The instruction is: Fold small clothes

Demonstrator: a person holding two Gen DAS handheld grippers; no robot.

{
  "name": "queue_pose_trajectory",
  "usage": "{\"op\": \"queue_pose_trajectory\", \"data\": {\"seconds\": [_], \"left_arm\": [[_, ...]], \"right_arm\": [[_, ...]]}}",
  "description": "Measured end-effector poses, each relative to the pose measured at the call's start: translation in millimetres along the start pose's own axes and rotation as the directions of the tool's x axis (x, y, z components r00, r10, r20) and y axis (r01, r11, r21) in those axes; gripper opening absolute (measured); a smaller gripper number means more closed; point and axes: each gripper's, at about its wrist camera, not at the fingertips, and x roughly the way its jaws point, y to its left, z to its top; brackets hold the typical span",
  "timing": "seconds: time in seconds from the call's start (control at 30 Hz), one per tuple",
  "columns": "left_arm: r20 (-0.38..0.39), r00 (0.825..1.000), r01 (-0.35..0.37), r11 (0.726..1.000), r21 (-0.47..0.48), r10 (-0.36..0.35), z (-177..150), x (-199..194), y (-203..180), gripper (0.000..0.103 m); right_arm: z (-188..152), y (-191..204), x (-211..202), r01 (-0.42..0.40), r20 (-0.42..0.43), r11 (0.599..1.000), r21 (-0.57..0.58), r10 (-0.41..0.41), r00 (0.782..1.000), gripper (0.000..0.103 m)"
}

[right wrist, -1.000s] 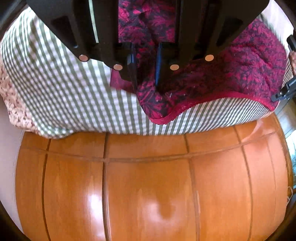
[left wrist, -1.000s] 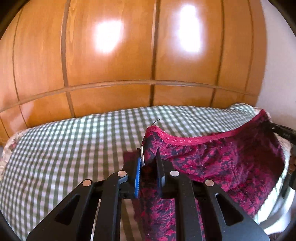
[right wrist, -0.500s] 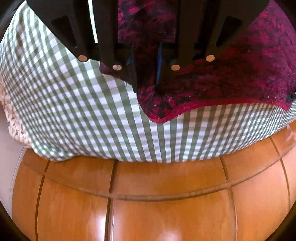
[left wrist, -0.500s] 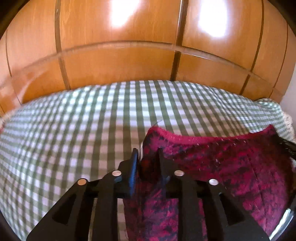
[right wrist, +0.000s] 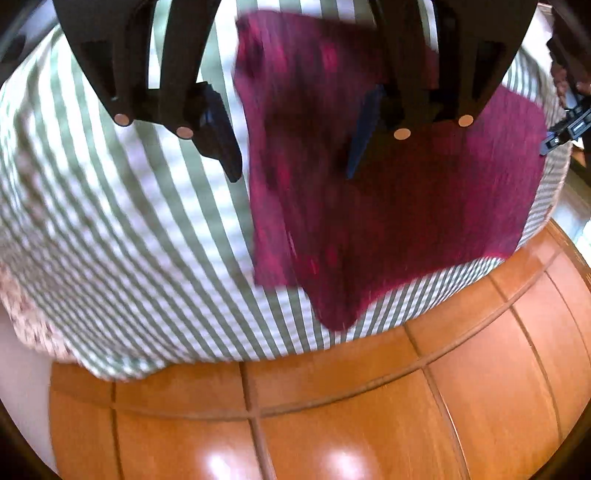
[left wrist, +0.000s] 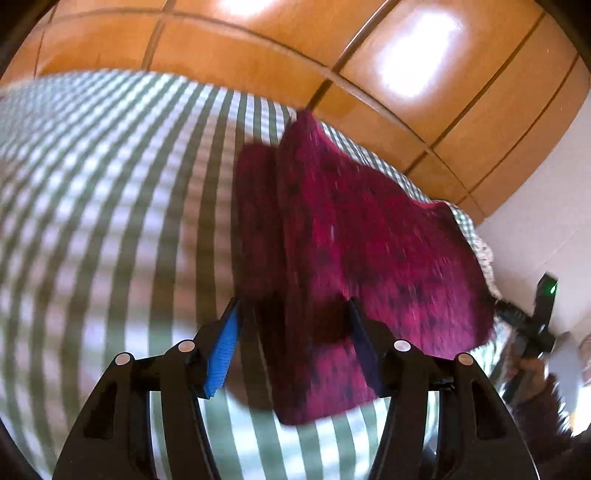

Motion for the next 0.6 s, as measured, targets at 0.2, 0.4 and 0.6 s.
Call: {"op": "queue_pose_trajectory", "data": {"seconds": [0.2, 0.4, 0.6], "left_arm": [[-0.041, 0.998, 0.049, 0.998, -0.037, -0.05, -16, 11, -4, 0.035], [-0.019, 1.0, 0.024, 1.0, 0.007, -0.024, -8, -2, -16, 0.014], [-0.049, 0.999, 0.021, 0.998, 0.057, -0.018, -29, -34, -23, 0.014]], "right_arm": [[-28, -4, -2, -0.043, -0.029, 0.998, 0.054, 0.044, 0.999, 0.029], [-21, 14, -27, -0.129, -0.017, 0.991, 0.038, 0.13, 0.991, 0.013], [-44, 8, -67, -0.195, -0.048, 0.981, 0.024, 0.196, 0.98, 0.013]]}}
